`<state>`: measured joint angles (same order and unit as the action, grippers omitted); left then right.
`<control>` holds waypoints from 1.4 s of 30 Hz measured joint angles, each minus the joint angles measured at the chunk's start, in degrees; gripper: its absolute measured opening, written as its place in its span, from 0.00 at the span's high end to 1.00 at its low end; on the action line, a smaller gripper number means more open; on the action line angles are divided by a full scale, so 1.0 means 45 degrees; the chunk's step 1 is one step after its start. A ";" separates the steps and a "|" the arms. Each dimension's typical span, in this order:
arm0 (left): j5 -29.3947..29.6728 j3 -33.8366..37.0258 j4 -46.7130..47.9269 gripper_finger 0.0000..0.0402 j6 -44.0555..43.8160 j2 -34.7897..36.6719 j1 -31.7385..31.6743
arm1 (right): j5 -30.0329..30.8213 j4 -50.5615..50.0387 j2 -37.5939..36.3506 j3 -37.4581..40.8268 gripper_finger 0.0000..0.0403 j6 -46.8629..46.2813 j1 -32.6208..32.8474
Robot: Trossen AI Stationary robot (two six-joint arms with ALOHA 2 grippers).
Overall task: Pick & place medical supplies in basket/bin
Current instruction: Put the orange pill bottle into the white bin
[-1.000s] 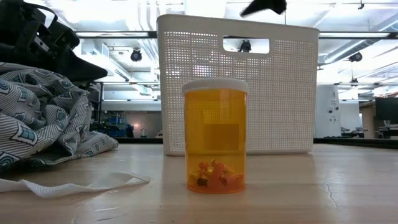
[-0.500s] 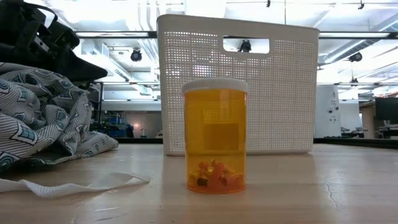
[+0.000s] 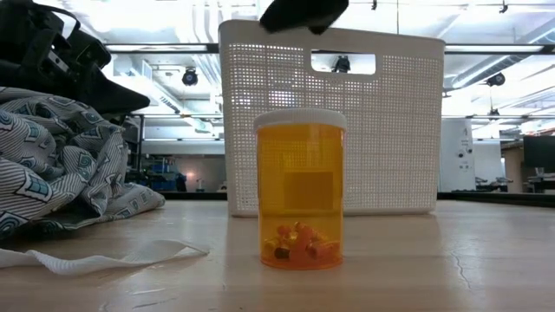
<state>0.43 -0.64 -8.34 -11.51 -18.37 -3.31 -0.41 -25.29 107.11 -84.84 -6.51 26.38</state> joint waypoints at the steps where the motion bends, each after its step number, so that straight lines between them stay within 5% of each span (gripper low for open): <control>1: 0.0000 0.0000 0.0000 1.00 0.0000 0.0000 0.0004 | -0.0025 0.0095 0.0191 0.0001 0.11 0.0012 0.0003; 20: 0.0000 0.0000 0.0000 1.00 0.0000 0.0000 0.0004 | -0.0349 0.0796 0.2456 -0.0009 0.12 0.0483 0.0003; 42: 0.0000 0.0000 0.0000 1.00 0.0000 0.0000 -0.0001 | -0.0213 0.1010 0.2832 0.0005 0.47 -0.0107 -0.0007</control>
<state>0.43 -0.64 -8.34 -11.51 -18.37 -3.31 -1.37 -20.75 119.85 -84.82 -6.99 26.35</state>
